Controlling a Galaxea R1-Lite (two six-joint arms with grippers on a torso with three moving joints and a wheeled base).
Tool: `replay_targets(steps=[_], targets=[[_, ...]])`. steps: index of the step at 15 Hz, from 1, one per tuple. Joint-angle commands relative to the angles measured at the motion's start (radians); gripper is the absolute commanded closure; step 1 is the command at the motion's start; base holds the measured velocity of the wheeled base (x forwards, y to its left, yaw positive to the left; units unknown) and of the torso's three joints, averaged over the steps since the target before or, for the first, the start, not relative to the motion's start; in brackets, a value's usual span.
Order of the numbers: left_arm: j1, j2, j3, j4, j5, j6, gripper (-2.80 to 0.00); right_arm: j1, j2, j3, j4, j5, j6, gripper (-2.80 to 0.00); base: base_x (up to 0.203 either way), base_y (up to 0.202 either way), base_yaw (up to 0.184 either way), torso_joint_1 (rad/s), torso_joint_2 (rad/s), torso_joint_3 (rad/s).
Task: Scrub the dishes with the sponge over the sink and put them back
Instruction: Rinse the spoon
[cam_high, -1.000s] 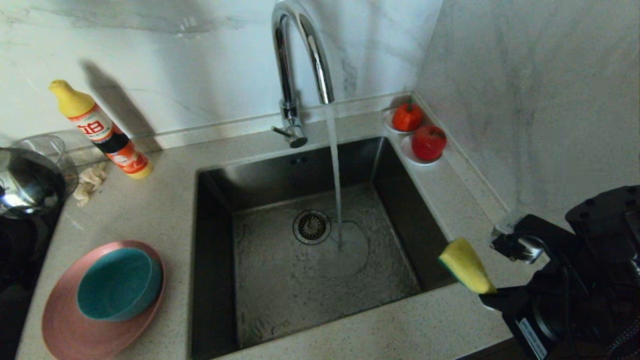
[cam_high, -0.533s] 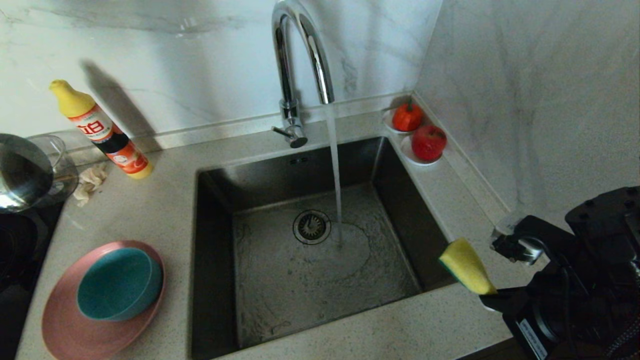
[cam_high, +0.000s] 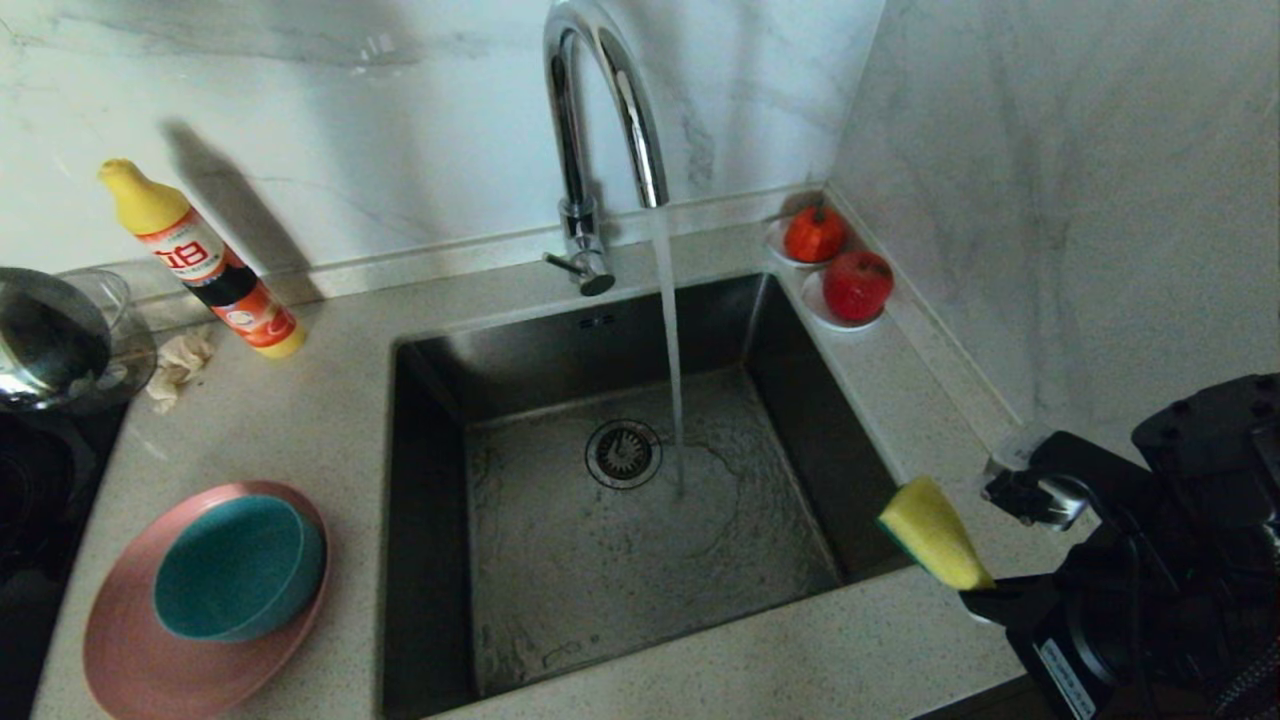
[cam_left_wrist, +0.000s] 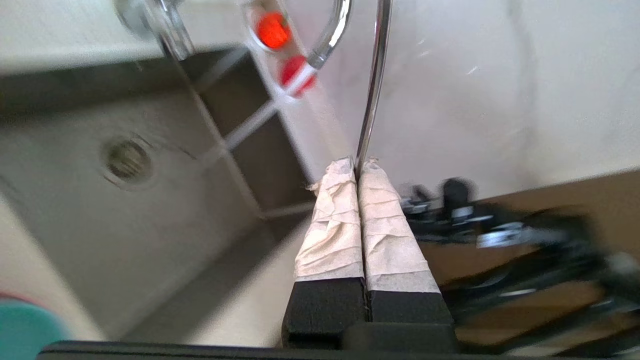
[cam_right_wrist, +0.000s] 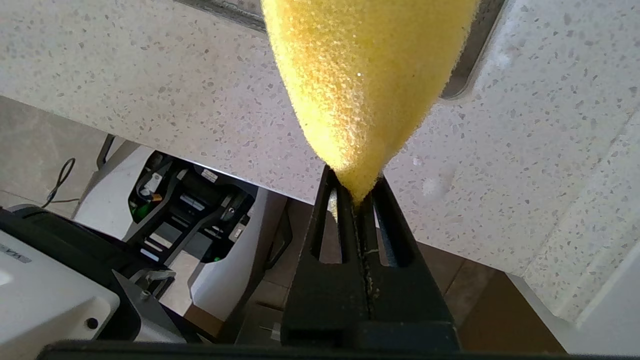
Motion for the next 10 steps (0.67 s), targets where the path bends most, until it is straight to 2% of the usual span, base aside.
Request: replay_targets(steps=[1, 3, 5, 7, 8, 10], targets=[[0.024, -0.002, -0.04, -0.009, -0.009, 0.014, 0.0, 0.0, 0.0, 0.003, 0.002, -0.001, -0.002, 0.0, 0.0, 0.0, 0.0, 0.0, 0.0, 0.0], [0.041, 0.004, -0.058, -0.009, -0.009, 0.06, 0.0, 0.0, 0.0, 0.005, 0.002, -0.001, -0.002, 0.0, 0.0, 0.0, 0.0, 0.0, 0.0, 0.0], [0.046, 0.002, -0.029, -0.009, -0.009, 0.182, 0.0, 0.0, -0.001, 0.006, 0.002, -0.001, -0.002, 0.0, 0.0, 0.0, 0.0, 0.0, 0.0, 0.0], [0.047, -0.013, 0.0, -0.009, -0.009, 0.278, 0.0, 0.0, 0.0, 0.006, 0.002, -0.001, -0.001, 0.0, 0.0, 0.0, 0.0, 0.0, 0.0, 0.0], [0.047, -0.018, 0.005, -0.009, -0.009, 0.31, 0.0, 0.0, -0.001, 0.007, 0.002, -0.001, -0.001, 0.0, 0.0, 0.0, 0.0, 0.0, 0.0, 0.0], [0.047, -0.02, -0.012, -0.009, -0.009, 0.316, 0.0, 0.0, -0.003, 0.007, 0.002, -0.001, -0.001, 0.0, 0.0, 0.0, 0.0, 0.0, 0.0, 0.0]])
